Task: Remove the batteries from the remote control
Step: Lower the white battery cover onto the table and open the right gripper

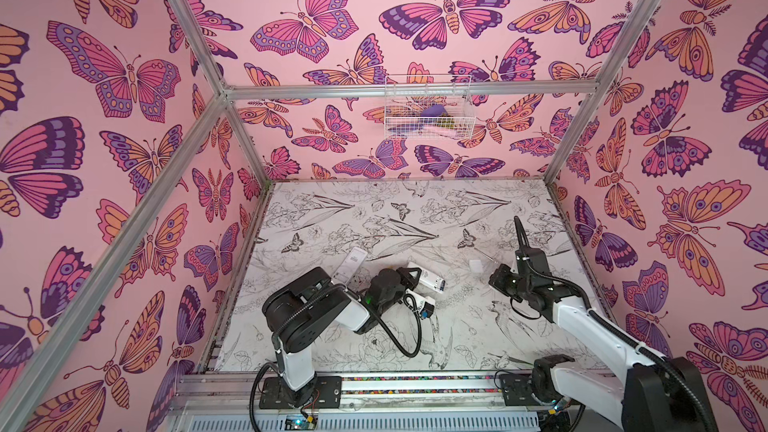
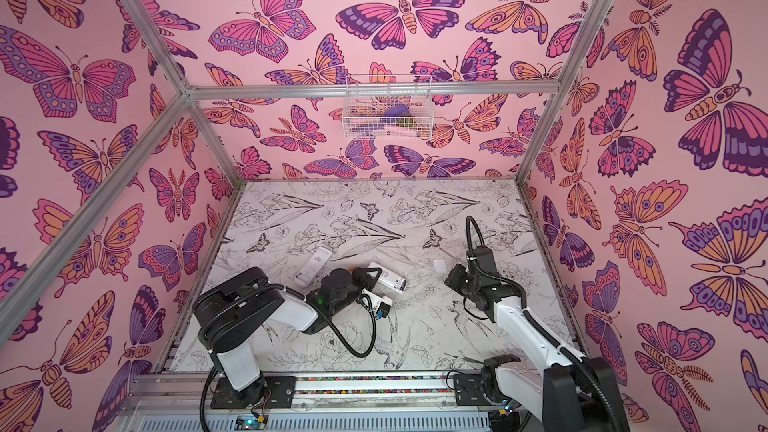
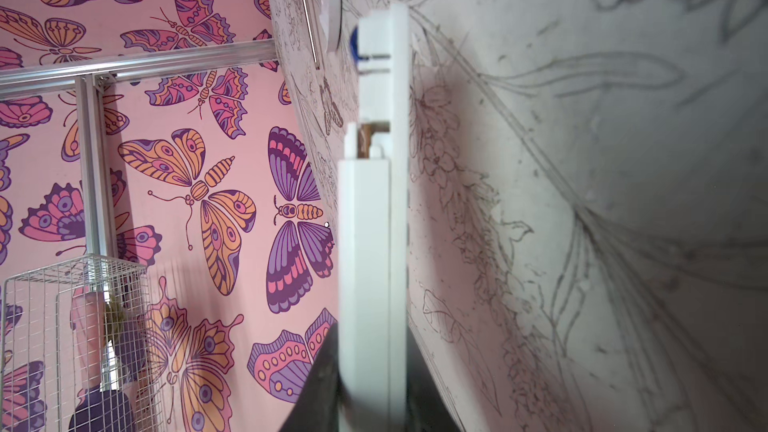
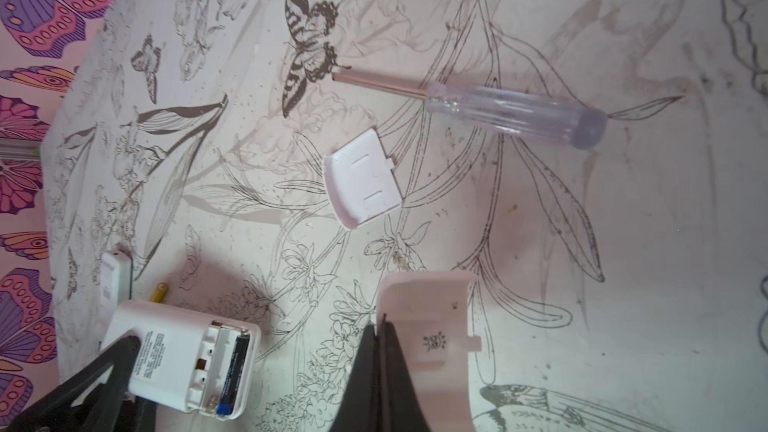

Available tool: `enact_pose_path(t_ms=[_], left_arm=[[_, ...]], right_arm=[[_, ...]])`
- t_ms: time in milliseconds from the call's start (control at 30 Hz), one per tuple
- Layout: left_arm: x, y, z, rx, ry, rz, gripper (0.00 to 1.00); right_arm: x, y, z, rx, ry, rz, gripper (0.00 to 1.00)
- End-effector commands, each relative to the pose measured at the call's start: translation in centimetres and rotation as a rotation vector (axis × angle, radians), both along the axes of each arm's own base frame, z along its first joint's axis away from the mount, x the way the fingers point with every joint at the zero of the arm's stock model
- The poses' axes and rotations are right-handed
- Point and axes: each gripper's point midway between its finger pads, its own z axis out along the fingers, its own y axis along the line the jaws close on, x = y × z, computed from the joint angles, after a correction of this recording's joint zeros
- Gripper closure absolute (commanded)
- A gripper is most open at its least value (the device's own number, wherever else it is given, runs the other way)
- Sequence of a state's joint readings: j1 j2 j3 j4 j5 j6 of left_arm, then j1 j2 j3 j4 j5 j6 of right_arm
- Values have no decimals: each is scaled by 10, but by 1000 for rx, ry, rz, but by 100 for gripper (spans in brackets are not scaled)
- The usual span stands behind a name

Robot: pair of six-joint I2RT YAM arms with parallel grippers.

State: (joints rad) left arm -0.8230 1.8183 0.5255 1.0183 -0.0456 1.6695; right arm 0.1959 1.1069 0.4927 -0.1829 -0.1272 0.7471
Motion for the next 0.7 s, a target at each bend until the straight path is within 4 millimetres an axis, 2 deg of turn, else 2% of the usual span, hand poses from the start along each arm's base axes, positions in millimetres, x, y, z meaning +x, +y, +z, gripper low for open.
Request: enact_pose_path(t_ms=[0, 133, 300, 467, 600, 667], left_arm=[[-1, -5, -6, 0, 14, -6, 100], [-2, -8, -9, 2, 12, -8, 100], [-7, -9, -19, 30, 32, -13, 100], [-12, -8, -30, 51, 54, -22, 91], [-11, -10, -26, 47, 41, -15, 81], [-11, -9, -31, 59, 49, -17, 75]], right_arm=[[-1, -5, -12, -42, 28, 15, 92], [-2, -3, -17, -56, 52, 45, 85], [-3, -7, -13, -78, 51, 40, 75], [0, -13, 3, -113, 1, 37, 69], [0, -15, 17, -132, -35, 44, 64], [1, -18, 21, -148, -52, 40, 62]])
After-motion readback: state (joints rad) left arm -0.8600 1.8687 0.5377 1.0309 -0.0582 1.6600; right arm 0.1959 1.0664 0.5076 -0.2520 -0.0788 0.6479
